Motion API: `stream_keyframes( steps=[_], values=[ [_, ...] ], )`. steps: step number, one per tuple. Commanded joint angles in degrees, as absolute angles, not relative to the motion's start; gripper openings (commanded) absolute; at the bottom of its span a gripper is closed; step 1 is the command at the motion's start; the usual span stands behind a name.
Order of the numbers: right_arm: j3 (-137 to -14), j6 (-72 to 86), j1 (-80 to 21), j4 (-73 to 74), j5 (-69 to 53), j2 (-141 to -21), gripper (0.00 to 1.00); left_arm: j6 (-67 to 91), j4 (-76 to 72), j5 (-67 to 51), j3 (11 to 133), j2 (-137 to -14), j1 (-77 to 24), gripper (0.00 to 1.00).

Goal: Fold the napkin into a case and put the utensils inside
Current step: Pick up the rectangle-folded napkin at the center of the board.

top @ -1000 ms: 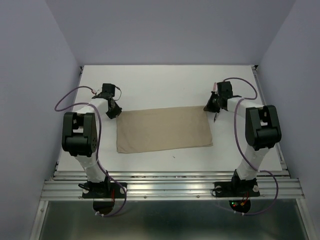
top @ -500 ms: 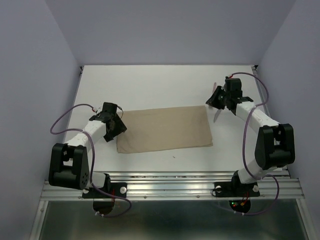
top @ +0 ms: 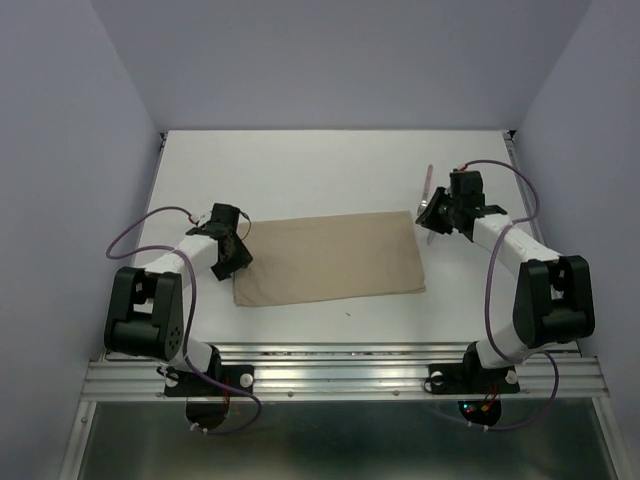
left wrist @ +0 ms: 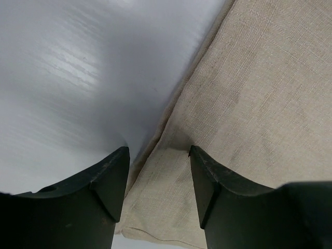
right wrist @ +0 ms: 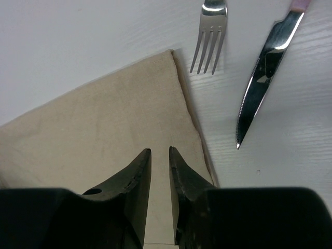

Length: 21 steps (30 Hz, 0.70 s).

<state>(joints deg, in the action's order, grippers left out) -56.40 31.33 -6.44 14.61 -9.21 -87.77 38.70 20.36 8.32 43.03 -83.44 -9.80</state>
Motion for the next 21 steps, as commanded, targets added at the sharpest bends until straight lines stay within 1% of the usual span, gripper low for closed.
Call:
stream_keyframes(
  steps=[1,2,3,4,5,6,7,8,9,10,12,13,21],
  values=[
    [-54.8,31.1,-6.5,15.7,-3.0,-85.3,0.27,39.4,19.8,9.9,43.4,-87.2,-10.6,0.59],
    [-54.4,31.0,-6.5,16.1,-2.1,-85.0,0.27,39.5,19.7,10.4,43.4,-87.7,-10.8,0.58],
    [-53.5,30.8,-6.5,16.4,-0.5,-85.0,0.27,39.5,19.5,10.3,43.5,-87.9,-11.2,0.51],
    [-53.2,30.4,-6.5,16.9,-0.3,-85.0,0.3,39.3,19.3,9.8,43.5,-88.2,-11.3,0.47],
    [-52.8,30.1,-6.5,17.8,1.4,-85.4,0.33,39.3,19.1,9.7,43.5,-88.2,-11.5,0.38],
    [-52.4,29.9,-6.5,18.3,1.9,-85.9,0.37,39.0,18.9,9.1,43.5,-88.3,-11.5,0.32],
    [-52.1,29.6,-6.5,18.5,1.8,-86.4,0.37,38.9,18.8,9.1,43.5,-88.2,-11.5,0.26],
    [-51.9,29.4,-6.5,19.1,1.3,-87.5,0.38,38.8,18.7,8.8,43.7,-88.3,-11.5,0.09],
    [-51.7,29.2,-6.5,19.0,0.4,-88.1,0.38,38.6,18.7,8.7,43.9,-88.3,-11.5,0.03],
    [-50.8,28.5,-6.5,18.5,-1.7,-88.4,0.38,38.4,18.8,8.4,44.2,-88.2,-11.5,0.0],
    [-49.8,28.0,-6.5,17.8,-5.1,-88.8,0.39,38.1,19.3,8.2,45.2,-87.7,-11.5,0.0],
    [-48.6,27.7,-6.5,17.4,-5.7,-88.6,0.42,38.1,19.8,8.2,45.4,-86.8,-11.5,0.0],
    [-44.7,27.1,-7.6,15.1,-9.1,-88.2,0.43,35.7,23.1,8.8,50.4,-82.2,-11.5,0.0]
  ],
)
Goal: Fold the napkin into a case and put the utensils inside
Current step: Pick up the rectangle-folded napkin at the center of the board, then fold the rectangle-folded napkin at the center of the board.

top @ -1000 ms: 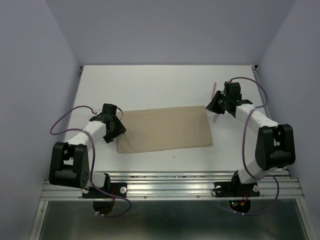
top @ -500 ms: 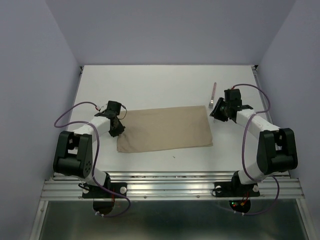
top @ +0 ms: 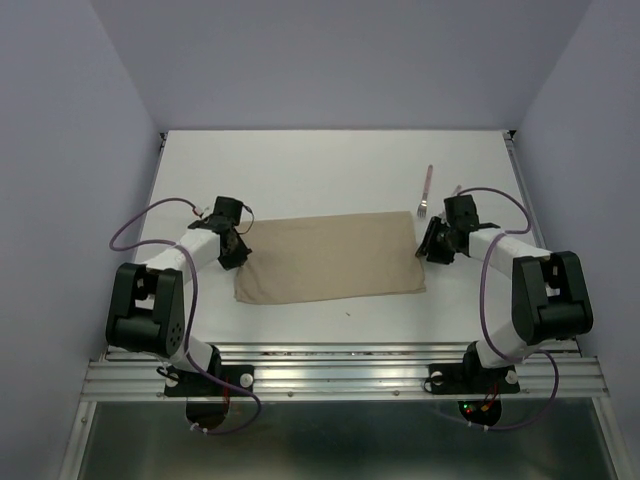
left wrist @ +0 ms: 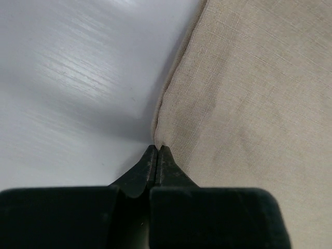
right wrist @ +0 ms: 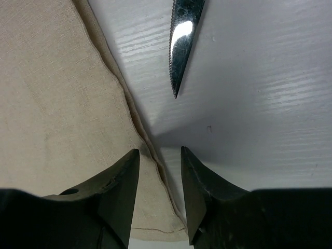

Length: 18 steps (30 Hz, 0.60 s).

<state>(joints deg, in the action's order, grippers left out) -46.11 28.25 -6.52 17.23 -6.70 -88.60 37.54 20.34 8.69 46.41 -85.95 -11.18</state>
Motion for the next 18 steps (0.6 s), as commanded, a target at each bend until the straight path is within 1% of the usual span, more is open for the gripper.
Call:
stream_keyframes(
  steps=[1,3,4,6,7,9,10,14,18],
  values=[
    [-44.3,27.0,-7.6,15.0,-8.9,-88.6,0.43,35.2,23.6,8.4,50.8,-81.6,-11.5,0.0],
    [-43.3,27.0,-8.2,14.2,-9.0,-89.6,0.39,34.6,23.6,7.8,51.6,-80.9,-11.5,0.0],
    [-42.9,27.2,-8.2,13.5,-9.3,-89.9,0.33,34.5,23.5,7.0,51.8,-80.1,-11.5,0.0],
    [-42.1,27.5,-8.8,12.7,-10.4,-89.7,0.27,34.0,23.4,6.1,52.5,-79.4,-11.6,0.0],
    [-41.3,28.2,-9.6,11.9,-11.0,-89.5,0.21,33.8,23.2,5.5,52.6,-78.7,-11.7,0.0],
    [-40.8,29.2,-10.5,11.3,-11.3,-88.6,0.16,33.5,23.3,4.8,53.2,-78.0,-11.8,0.0],
    [-40.3,30.2,-11.2,10.9,-11.3,-88.4,0.11,33.3,23.3,4.4,53.3,-77.3,-12.0,0.0],
    [-38.9,33.1,-11.7,8.5,-11.3,-87.3,0.06,33.0,23.8,3.8,54.4,-76.2,-13.1,0.0],
    [-38.8,34.8,-12.8,7.6,-11.3,-87.2,0.04,33.0,25.0,3.4,57.0,-75.6,-14.9,0.0]
  ],
)
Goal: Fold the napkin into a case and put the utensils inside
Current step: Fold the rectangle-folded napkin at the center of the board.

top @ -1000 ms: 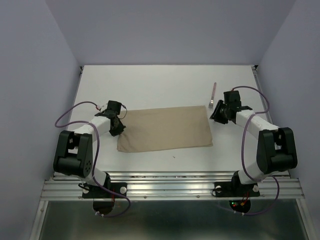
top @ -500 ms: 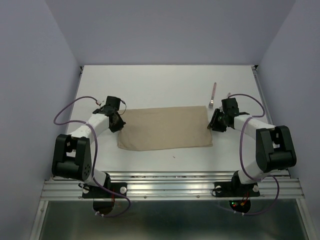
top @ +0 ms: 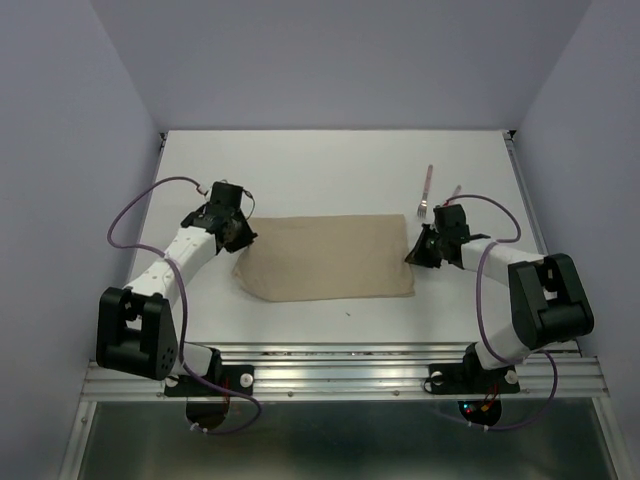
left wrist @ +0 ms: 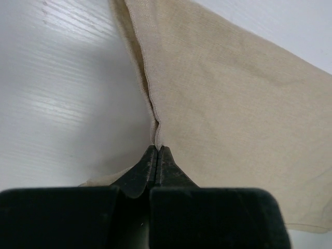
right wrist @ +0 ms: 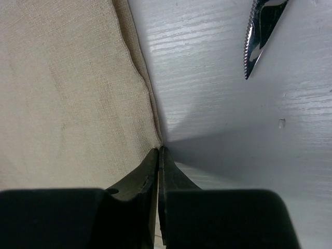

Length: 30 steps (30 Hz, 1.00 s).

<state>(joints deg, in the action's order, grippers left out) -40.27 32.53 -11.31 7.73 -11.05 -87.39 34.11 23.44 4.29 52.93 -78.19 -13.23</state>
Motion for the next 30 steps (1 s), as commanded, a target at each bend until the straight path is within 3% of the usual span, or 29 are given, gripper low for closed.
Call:
stream_keyframes(
  steps=[1,10,20,30],
  values=[
    [-38.9,35.4,-12.8,7.0,-11.6,-87.7,0.04,33.0,25.5,3.3,58.4,-75.4,-16.4,0.0],
    [-39.7,39.7,-18.1,3.5,-12.2,-91.3,0.04,36.6,24.3,1.3,66.4,-78.7,-27.9,0.0],
    [-40.3,41.7,-20.5,1.9,-11.5,-93.3,0.04,42.7,23.9,2.7,77.8,-92.8,-40.1,0.0],
    [-42.1,42.0,-22.1,1.8,-11.6,-95.3,0.04,44.3,22.4,0.5,85.4,-103.1,-43.9,0.0]
  ],
)
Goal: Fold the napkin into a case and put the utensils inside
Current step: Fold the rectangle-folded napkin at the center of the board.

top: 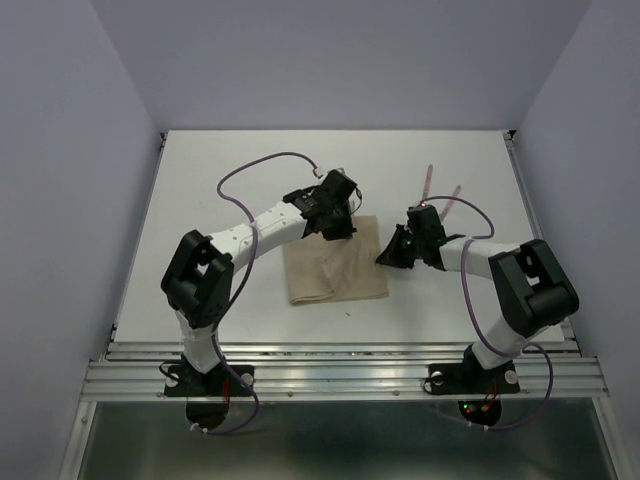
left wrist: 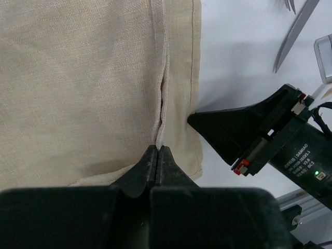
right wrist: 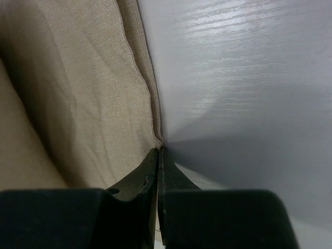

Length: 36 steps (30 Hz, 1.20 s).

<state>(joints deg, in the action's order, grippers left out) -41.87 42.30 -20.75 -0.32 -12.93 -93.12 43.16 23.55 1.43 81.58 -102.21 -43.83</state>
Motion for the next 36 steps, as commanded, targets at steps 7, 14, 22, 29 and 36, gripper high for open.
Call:
stream_keyframes(
  steps=[7,14,22,29,36],
  values=[
    [-42.7,43.2,-23.8,1.2,-11.2,-96.7,0.04,44.7,22.5,0.3,88.9,-107.3,-44.1,0.0],
    [-42.6,43.7,-24.3,0.7,-11.6,-97.6,0.04,44.9,21.7,-4.3,90.9,-109.8,-44.9,0.0],
    [-41.9,44.4,-24.3,0.8,-9.8,-97.5,0.04,44.0,21.1,-6.1,91.1,-109.7,-46.7,0.0],
    [-37.7,45.6,-24.3,4.2,1.6,-87.6,0.09,42.9,22.5,-4.4,91.6,-110.0,-46.8,0.0],
    [-38.1,40.0,-24.3,6.4,1.9,-83.7,0.43,42.8,22.1,-4.7,90.5,-110.0,-46.8,0.0]
  ],
)
